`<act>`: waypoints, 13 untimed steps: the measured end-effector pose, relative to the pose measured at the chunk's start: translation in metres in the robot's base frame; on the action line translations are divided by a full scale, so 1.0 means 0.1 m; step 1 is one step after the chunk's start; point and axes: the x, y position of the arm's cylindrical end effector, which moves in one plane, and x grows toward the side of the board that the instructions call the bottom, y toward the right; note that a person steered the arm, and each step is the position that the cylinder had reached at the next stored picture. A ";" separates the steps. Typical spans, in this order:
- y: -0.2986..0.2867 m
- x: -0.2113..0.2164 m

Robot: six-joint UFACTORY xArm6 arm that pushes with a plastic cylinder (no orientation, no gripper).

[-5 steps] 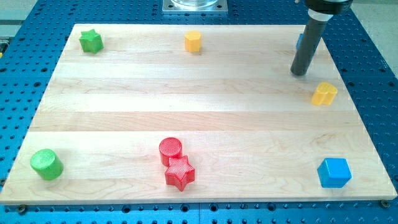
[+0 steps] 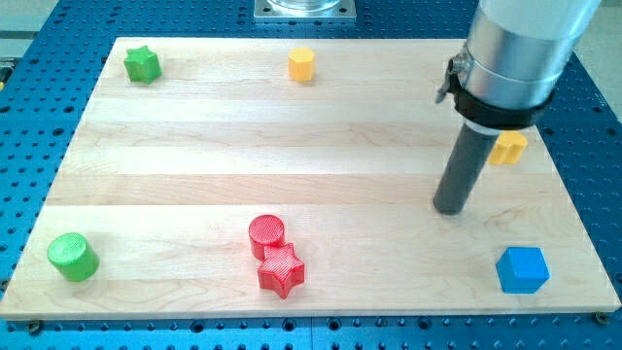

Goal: Move the cube towards the center left corner

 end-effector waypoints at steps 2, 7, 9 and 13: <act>0.99 0.23; 0.38 1.03; -0.11 0.73; 0.61 0.71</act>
